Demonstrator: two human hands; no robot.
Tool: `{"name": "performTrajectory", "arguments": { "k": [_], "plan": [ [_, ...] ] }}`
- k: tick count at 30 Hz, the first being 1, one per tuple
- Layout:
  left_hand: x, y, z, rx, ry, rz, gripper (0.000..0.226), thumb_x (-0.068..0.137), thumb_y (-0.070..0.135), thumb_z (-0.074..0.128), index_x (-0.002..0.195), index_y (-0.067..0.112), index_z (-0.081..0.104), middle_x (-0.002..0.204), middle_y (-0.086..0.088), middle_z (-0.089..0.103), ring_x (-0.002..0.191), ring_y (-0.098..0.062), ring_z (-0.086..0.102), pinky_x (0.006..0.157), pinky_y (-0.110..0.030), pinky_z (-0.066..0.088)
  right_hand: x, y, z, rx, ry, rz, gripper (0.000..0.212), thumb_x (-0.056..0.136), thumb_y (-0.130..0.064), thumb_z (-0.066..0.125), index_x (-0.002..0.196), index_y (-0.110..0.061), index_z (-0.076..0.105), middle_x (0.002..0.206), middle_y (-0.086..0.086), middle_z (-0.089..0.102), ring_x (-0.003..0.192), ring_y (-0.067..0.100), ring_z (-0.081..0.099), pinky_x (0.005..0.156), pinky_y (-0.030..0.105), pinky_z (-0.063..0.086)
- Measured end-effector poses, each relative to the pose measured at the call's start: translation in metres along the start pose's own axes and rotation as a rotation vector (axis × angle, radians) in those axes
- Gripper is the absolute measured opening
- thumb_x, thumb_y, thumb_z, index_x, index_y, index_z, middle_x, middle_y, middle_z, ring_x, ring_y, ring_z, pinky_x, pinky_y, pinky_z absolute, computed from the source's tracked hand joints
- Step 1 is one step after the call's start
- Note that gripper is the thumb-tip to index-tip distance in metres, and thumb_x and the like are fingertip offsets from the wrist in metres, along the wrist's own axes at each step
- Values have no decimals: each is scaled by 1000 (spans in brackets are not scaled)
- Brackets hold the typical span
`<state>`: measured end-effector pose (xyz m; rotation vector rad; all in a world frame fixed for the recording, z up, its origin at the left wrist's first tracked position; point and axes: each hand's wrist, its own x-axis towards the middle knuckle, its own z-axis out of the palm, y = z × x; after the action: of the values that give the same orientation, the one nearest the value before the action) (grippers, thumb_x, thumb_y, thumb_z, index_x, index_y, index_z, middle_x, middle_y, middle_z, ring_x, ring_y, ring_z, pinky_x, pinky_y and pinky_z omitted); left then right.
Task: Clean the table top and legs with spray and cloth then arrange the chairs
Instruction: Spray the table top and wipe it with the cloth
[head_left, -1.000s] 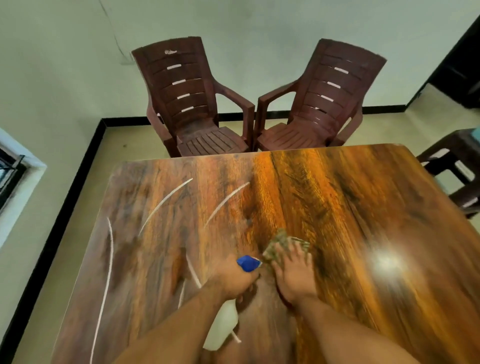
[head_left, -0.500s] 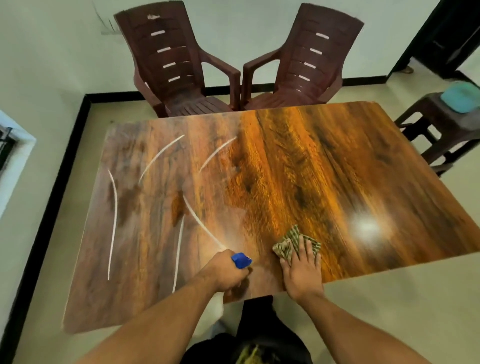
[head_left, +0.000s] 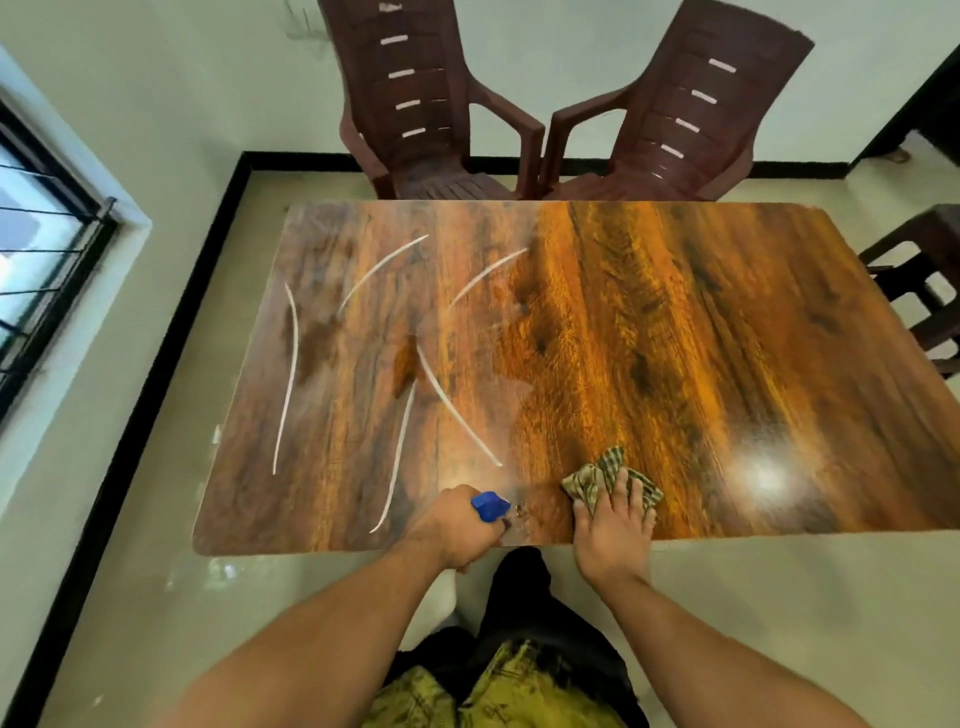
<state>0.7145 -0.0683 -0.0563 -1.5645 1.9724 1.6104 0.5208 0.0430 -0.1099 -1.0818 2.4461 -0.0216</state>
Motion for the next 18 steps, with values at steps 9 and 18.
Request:
{"name": "performTrajectory", "arguments": {
  "k": [9,18],
  "plan": [
    [5,-10,-29,-2,205,-6,28,87,25,68,66,17,51,60,0,56,51,-13,53,48,-26,44,8,-22,9,-253,-175,-992,60,99,-49,30,157,-38,19,166,-8,-1,153,16,-10,123,42,-11],
    [17,-16,-40,71,262,4,37,88,31,68,62,17,45,53,5,48,49,-10,47,47,-25,39,13,-45,8,-249,-196,-881,64,97,-49,16,159,-33,8,166,-3,-11,152,23,-18,123,49,-8]
  ]
}}
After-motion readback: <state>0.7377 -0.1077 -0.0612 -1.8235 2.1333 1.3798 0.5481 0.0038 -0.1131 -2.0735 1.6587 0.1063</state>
